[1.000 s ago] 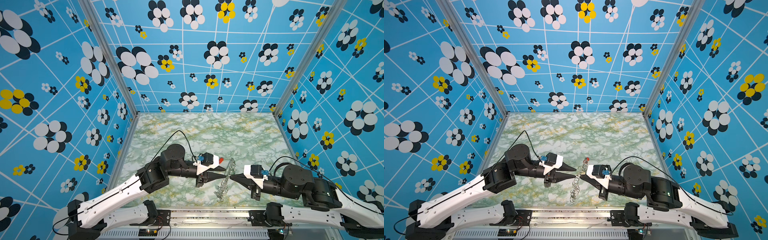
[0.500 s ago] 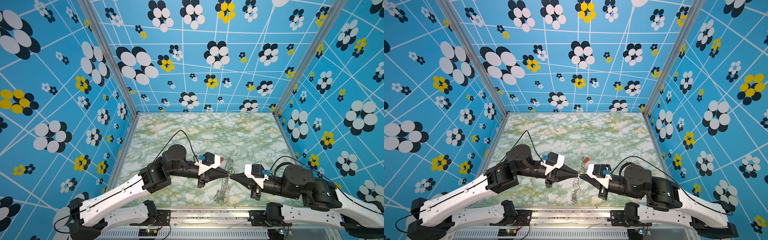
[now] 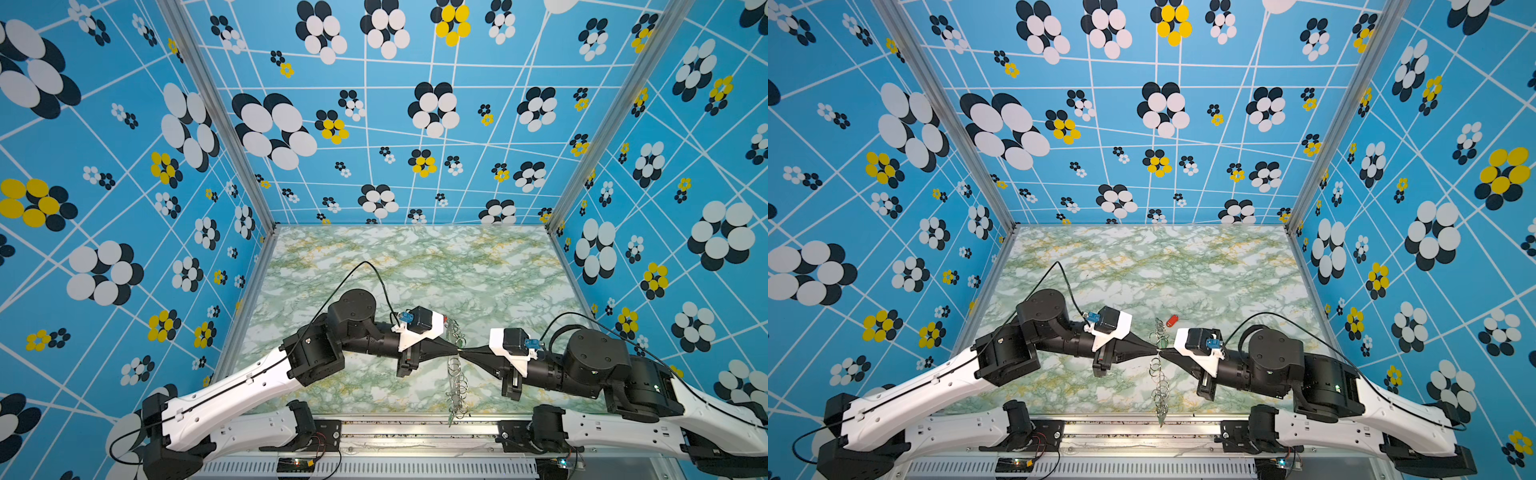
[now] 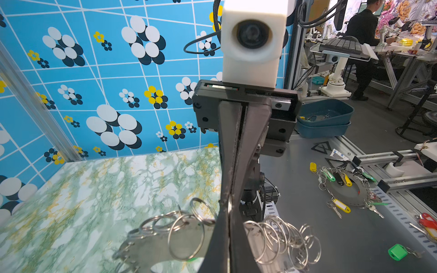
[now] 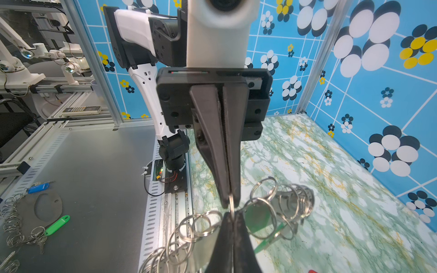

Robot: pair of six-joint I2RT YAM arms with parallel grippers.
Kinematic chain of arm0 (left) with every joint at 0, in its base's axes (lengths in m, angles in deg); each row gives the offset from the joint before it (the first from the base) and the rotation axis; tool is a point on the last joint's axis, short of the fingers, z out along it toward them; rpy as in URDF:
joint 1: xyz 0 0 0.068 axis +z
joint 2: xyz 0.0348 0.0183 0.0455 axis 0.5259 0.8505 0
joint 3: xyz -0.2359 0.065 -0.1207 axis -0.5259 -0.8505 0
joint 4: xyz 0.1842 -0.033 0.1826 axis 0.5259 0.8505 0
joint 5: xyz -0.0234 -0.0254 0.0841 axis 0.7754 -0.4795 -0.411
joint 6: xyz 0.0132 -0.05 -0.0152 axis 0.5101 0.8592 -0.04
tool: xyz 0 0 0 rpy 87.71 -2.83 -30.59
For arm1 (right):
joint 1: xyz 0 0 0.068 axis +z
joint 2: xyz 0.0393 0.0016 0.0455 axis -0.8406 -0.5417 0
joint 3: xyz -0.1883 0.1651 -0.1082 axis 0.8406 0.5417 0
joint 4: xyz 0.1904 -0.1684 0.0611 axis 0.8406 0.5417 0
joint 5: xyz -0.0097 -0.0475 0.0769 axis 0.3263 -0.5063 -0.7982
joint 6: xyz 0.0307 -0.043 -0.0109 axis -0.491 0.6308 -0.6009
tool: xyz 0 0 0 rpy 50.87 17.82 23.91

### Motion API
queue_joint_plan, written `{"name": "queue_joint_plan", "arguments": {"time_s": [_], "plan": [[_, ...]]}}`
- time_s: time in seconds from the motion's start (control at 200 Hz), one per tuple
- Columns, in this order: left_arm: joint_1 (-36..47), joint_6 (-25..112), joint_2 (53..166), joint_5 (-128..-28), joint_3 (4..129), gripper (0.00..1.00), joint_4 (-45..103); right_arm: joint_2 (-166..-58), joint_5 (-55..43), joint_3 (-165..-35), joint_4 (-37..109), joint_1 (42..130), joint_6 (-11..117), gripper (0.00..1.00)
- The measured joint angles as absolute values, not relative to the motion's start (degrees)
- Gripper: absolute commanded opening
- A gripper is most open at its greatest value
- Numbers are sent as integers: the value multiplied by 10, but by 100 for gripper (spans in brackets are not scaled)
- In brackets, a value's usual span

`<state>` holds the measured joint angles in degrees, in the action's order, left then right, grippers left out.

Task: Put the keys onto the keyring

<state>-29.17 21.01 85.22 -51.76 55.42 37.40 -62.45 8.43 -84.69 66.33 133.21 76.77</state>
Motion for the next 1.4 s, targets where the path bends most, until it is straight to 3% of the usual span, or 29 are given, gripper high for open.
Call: {"name": "queue_joint_plan", "arguments": {"time_s": [0.03,0.065,0.25,0.435,0.625,1.399], "plan": [[-292,206,852,-518,555,0,379,-626,85,-848,667,1332,766,20],[-292,203,853,-520,557,0,391,-631,85,-850,673,1332,766,26],[-300,159,881,-542,625,0,529,-679,98,-914,764,1332,783,34],[-316,109,925,-576,726,0,663,-700,98,-941,807,1332,794,33],[-322,84,938,-593,753,0,729,-693,98,-938,812,1332,800,31],[-325,65,944,-601,755,0,751,-697,56,-901,765,1332,789,26]]}}
